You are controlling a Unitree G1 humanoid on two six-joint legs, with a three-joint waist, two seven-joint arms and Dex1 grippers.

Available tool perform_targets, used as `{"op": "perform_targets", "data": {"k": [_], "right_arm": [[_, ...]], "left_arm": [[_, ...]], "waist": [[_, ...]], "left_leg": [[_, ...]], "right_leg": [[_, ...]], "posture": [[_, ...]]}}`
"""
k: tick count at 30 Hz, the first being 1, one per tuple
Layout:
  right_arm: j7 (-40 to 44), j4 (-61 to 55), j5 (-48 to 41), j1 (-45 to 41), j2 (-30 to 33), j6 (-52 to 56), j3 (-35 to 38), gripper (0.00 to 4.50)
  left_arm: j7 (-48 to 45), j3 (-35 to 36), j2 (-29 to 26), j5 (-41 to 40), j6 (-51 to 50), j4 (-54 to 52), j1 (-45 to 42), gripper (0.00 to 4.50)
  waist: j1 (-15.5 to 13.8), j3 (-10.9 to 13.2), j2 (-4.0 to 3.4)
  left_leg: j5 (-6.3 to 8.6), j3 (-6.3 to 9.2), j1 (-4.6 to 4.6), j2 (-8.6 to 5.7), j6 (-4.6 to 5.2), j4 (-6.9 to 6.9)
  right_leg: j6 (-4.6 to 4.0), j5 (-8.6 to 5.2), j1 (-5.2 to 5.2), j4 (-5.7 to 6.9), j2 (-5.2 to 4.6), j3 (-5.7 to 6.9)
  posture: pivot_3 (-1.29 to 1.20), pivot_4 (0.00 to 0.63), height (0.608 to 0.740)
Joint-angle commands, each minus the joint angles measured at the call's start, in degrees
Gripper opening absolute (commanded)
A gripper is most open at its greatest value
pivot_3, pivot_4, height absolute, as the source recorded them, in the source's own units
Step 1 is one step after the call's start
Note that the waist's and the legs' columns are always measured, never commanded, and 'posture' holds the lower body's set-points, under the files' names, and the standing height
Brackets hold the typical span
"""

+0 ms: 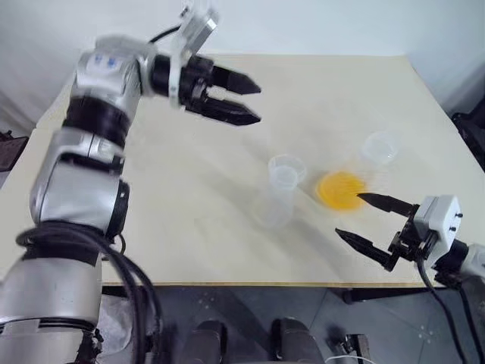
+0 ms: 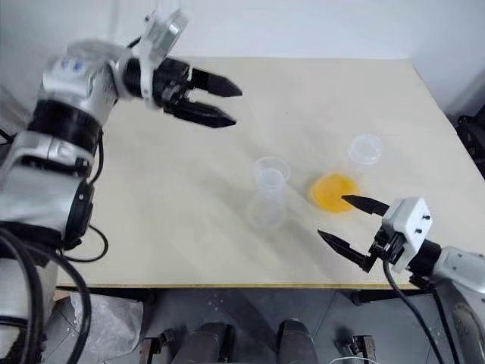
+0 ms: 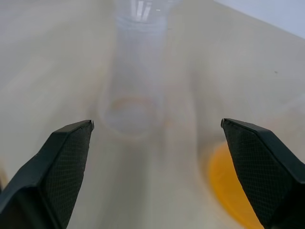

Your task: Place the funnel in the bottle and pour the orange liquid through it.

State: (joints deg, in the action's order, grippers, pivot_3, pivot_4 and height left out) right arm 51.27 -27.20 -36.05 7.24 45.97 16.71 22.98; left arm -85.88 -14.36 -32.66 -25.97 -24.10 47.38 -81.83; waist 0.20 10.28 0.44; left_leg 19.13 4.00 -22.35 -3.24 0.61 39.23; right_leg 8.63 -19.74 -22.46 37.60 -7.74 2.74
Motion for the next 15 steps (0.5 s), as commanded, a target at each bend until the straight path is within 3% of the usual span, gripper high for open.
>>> {"op": "perform_targets", "data": {"k": [1,8,15], "right_arm": [[1.81,1.56,-1.31,-1.39,1.54,0.62,1.94,4.50],[1.13,3.14,-2.50,0.07,1.51,4.02,6.03,4.50],[-4.60,-2.63,-5.45,6.77,-2.30,7.80,13.63,4.50]], "left_arm": [[1.98,7.34,-1.71,-3.05,0.19,-12.87,7.06,4.46],[8.66,17.97,-1.91,-3.40,11.14,-33.44,36.06,4.46],[11.07,18.23,1.83,-2.11,19.91,-35.58,46.44,4.46]], "waist": [[-0.02,0.00,0.00],[-0.07,-0.09,-0.16],[-1.55,-0.11,-0.17]], "left_leg": [[0.00,0.03,0.00,0.01,0.00,0.00],[0.00,0.06,0.07,-0.01,0.00,-0.01],[0.01,0.07,0.05,-0.08,0.01,0.13]], "right_leg": [[0.00,0.00,0.00,0.01,0.00,0.00],[-0.01,0.00,0.02,0.09,-0.05,-0.04],[-0.01,0.01,0.13,0.03,-0.08,-0.05]], "posture": [[0.00,0.150,0.740],[0.00,0.150,0.740],[0.00,0.150,0.740]]}}
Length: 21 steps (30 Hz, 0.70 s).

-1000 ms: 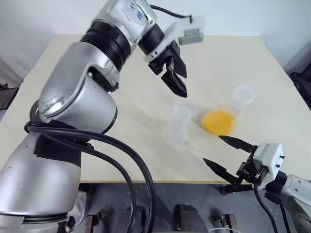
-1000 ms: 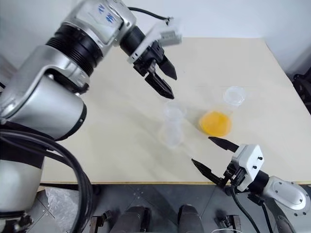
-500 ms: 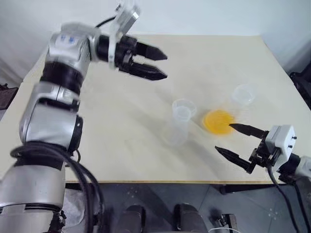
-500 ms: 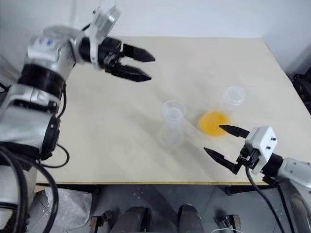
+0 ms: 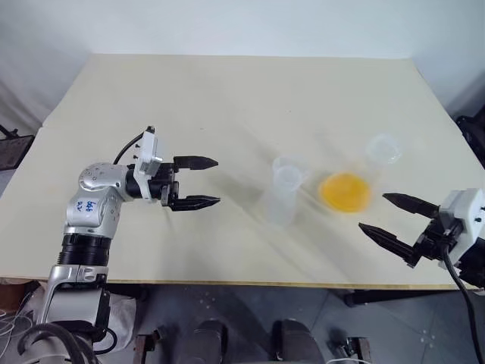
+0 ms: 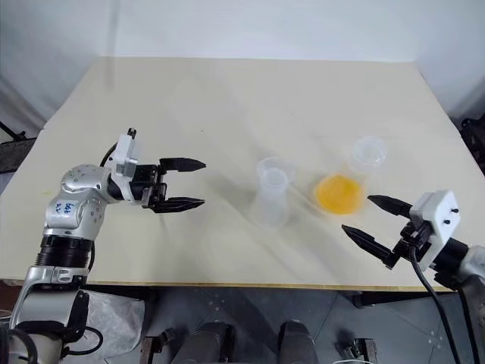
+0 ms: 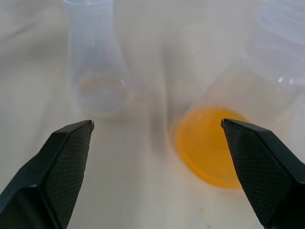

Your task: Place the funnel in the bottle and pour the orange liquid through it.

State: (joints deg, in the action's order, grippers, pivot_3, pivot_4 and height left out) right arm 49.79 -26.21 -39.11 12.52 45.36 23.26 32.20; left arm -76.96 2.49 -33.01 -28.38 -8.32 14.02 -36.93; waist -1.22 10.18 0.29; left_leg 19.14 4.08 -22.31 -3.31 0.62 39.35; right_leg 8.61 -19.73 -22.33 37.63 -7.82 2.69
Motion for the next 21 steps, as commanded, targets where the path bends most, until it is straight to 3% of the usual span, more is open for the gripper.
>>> {"op": "perform_targets", "data": {"k": [1,9,14,21], "right_arm": [[-3.92,-4.46,-2.82,2.41,-2.42,1.60,5.43,4.50],[-8.76,-10.81,-3.23,11.57,-8.01,1.76,12.05,4.50],[-10.93,-9.86,-2.22,8.17,-8.19,0.41,9.45,4.50],[-12.71,-0.79,2.33,-4.19,-7.03,-0.50,0.84,4.50]], "left_arm": [[2.91,1.52,2.95,0.51,5.05,-2.05,1.92,4.46],[6.17,1.89,5.45,1.89,8.89,-1.47,2.80,4.46],[6.93,1.30,5.38,1.76,8.32,-2.59,3.16,4.46],[7.58,0.18,4.90,1.42,5.90,-6.51,5.19,4.46]], "waist": [[-0.25,-0.01,-0.01],[0.18,-0.03,-0.04],[1.03,-0.08,-0.11],[1.36,-0.10,-0.14]], "left_leg": [[0.01,0.00,0.02,-0.02,0.01,0.00],[0.01,-0.14,0.10,-0.04,0.02,-0.07],[0.01,-0.23,0.17,0.04,0.02,-0.10],[0.01,-0.22,0.19,0.03,0.02,-0.12]], "right_leg": [[0.00,0.00,0.02,0.00,-0.02,0.00],[0.00,0.00,0.03,0.01,-0.02,-0.01],[0.00,0.00,0.03,0.01,0.03,-0.04],[0.00,0.00,0.03,-0.01,0.03,-0.07]], "posture": [[0.00,0.150,0.740],[0.00,0.150,0.740],[0.00,0.150,0.740],[0.00,0.150,0.740]]}}
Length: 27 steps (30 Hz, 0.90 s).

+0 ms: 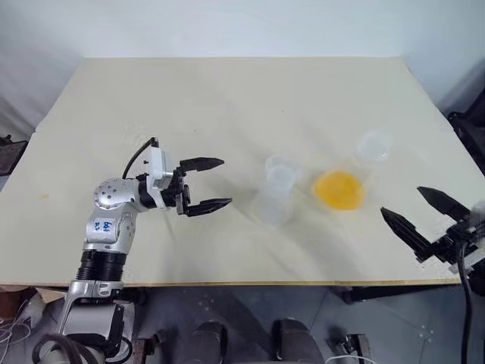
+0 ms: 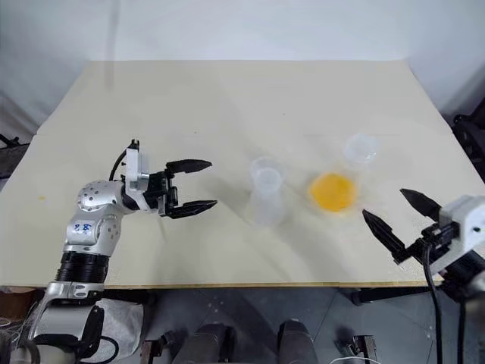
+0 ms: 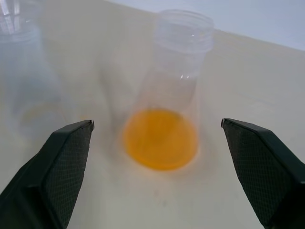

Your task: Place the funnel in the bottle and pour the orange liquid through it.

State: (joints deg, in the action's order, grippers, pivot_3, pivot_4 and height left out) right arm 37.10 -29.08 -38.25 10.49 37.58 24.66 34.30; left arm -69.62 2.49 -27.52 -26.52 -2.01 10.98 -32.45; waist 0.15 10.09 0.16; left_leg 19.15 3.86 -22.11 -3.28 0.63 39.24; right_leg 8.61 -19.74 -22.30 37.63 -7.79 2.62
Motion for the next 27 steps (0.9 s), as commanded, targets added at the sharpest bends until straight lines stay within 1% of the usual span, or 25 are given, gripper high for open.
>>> {"op": "perform_targets", "data": {"k": [1,6,11,20,27], "right_arm": [[0.41,3.99,2.19,-4.15,0.97,-2.31,-2.55,4.50],[2.04,13.17,5.84,-13.75,1.19,-5.25,-8.12,4.50],[3.26,21.28,8.05,-22.52,0.46,-7.93,-11.83,4.50],[4.33,29.62,9.53,-31.73,-0.65,-9.33,-16.19,4.50],[4.33,30.43,7.85,-34.75,-1.27,-7.03,-16.21,4.50]], "left_arm": [[0.44,0.18,-0.70,-0.52,-0.70,-4.01,0.93,4.46],[1.25,0.53,-1.43,-0.91,-2.11,-6.76,2.35,4.46],[2.60,0.85,-1.94,-1.08,-3.50,-9.82,4.16,4.46],[4.15,1.15,-2.33,-1.48,-4.29,-11.83,5.23,4.46],[4.82,1.64,-2.73,-1.67,-4.63,-12.59,5.58,4.46]], "waist": [[-0.04,-0.01,-0.01],[0.00,-0.01,-0.02],[0.12,-0.01,-0.03],[0.12,-0.01,-0.03],[0.06,-0.01,-0.03]], "left_leg": [[0.00,0.00,0.00,-0.01,0.00,0.00],[0.00,0.03,-0.02,-0.02,0.00,0.00],[0.00,0.02,-0.02,0.05,-0.01,-0.05],[-0.01,0.02,-0.05,0.02,-0.01,-0.05],[-0.01,0.02,-0.06,0.02,-0.02,-0.05]], "right_leg": [[0.00,0.00,0.00,0.01,-0.01,-0.01],[0.00,0.00,0.01,-0.06,-0.02,0.00],[0.00,0.00,-0.02,-0.06,0.02,0.01],[0.00,0.00,-0.05,-0.10,-0.01,0.01],[0.00,0.00,-0.04,-0.12,-0.01,0.01]], "posture": [[0.00,0.150,0.740],[0.00,0.150,0.740],[0.00,0.150,0.740],[0.00,0.150,0.740],[0.00,0.150,0.740]]}}
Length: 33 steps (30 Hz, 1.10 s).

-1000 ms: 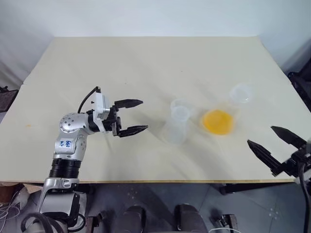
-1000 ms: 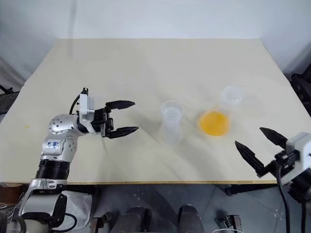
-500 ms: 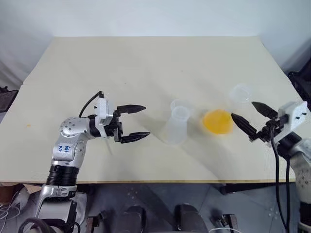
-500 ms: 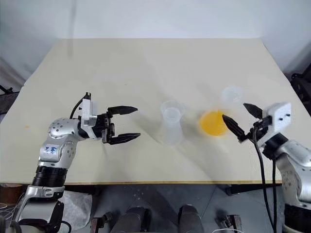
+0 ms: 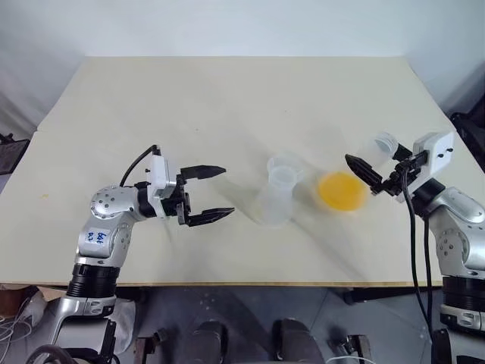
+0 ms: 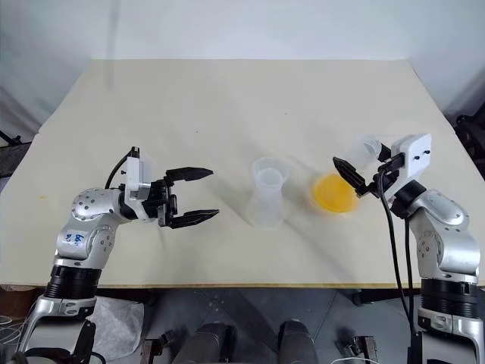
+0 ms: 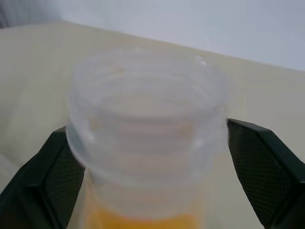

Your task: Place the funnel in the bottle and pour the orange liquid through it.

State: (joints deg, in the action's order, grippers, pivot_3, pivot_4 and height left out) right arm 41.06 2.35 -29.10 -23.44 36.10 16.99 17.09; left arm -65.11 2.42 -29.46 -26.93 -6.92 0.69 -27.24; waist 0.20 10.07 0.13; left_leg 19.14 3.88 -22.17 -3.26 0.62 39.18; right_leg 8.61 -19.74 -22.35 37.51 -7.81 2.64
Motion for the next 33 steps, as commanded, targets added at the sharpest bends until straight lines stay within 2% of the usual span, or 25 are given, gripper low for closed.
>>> {"op": "perform_targets", "data": {"k": [1,6,12,22,33], "right_arm": [[0.42,-1.16,-1.38,-0.78,0.22,0.90,1.02,4.50],[-0.64,-1.68,-1.59,-1.20,-0.30,1.96,1.08,4.50],[-1.78,-3.43,-2.85,-1.28,-0.71,3.18,2.07,2.57],[-2.10,-9.15,-3.05,-1.39,-0.24,3.94,0.74,2.53],[-7.57,-23.81,5.11,-5.82,4.26,10.15,-7.36,2.53]], "left_arm": [[0.37,1.74,-0.86,-1.31,0.25,-2.43,0.46,4.46],[0.64,1.90,-0.98,-1.15,0.34,-2.27,0.30,4.46],[0.59,1.93,-0.89,-1.01,0.58,-1.64,-0.13,4.50],[0.05,1.28,-0.30,-0.94,0.68,-0.38,-1.15,4.50],[-2.10,-0.65,1.80,0.35,1.53,6.48,-6.08,4.50]], "waist": [[0.02,0.00,0.00],[0.04,0.00,0.00],[0.02,0.00,0.00],[0.01,0.00,0.00],[0.00,0.00,0.00]], "left_leg": [[0.00,0.00,0.00,0.00,0.00,0.00],[0.00,0.00,0.00,0.01,0.00,0.00],[0.00,0.00,-0.01,0.00,0.00,0.00],[0.00,0.00,-0.03,0.01,0.00,-0.01],[0.00,0.01,-0.09,-0.02,-0.01,-0.05]], "right_leg": [[0.00,0.00,0.00,0.00,0.00,0.00],[0.00,0.00,0.00,-0.02,0.00,0.00],[0.00,0.00,0.00,-0.03,0.00,0.00],[0.00,0.00,-0.02,-0.06,0.00,0.00],[0.00,0.00,-0.07,-0.07,0.00,0.01]], "posture": [[0.00,0.150,0.740],[0.00,0.150,0.740],[0.00,0.150,0.740],[0.00,0.150,0.740],[0.00,0.150,0.740]]}}
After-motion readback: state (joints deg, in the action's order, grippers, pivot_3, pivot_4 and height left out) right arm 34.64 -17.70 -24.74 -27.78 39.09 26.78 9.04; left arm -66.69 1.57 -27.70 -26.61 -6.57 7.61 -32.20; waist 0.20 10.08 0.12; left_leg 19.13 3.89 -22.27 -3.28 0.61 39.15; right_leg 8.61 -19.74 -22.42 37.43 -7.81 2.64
